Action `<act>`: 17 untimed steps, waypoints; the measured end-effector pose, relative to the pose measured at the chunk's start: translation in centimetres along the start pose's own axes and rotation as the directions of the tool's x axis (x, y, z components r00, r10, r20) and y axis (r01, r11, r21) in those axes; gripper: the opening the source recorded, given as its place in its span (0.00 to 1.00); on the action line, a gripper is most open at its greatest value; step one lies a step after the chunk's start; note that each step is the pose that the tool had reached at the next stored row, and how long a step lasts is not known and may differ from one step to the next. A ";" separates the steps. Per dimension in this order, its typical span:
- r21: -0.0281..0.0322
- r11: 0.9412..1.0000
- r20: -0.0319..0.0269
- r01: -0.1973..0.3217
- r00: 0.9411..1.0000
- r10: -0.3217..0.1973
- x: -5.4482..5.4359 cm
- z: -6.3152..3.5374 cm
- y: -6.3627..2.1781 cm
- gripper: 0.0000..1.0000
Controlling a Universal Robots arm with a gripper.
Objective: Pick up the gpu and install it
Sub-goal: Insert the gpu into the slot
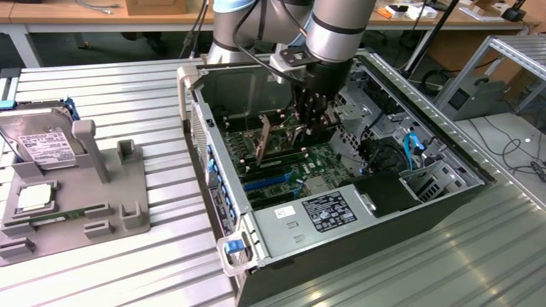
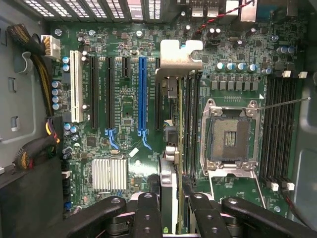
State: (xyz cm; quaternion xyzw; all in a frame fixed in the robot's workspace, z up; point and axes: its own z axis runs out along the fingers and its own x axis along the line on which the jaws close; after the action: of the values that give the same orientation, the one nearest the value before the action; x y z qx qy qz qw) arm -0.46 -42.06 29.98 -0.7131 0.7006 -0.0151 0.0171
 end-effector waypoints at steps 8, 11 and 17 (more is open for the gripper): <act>0.000 1.000 0.000 0.000 1.000 0.000 0.3 0.07 1.45 0.27; 0.000 1.000 0.000 0.000 1.000 0.000 0.9 0.10 2.04 0.27; 0.000 1.000 0.000 0.000 1.000 0.000 1.7 0.14 3.22 0.27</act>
State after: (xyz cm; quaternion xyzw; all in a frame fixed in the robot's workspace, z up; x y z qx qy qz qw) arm -3.64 -43.81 29.69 -0.7131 0.7007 -0.0152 0.0171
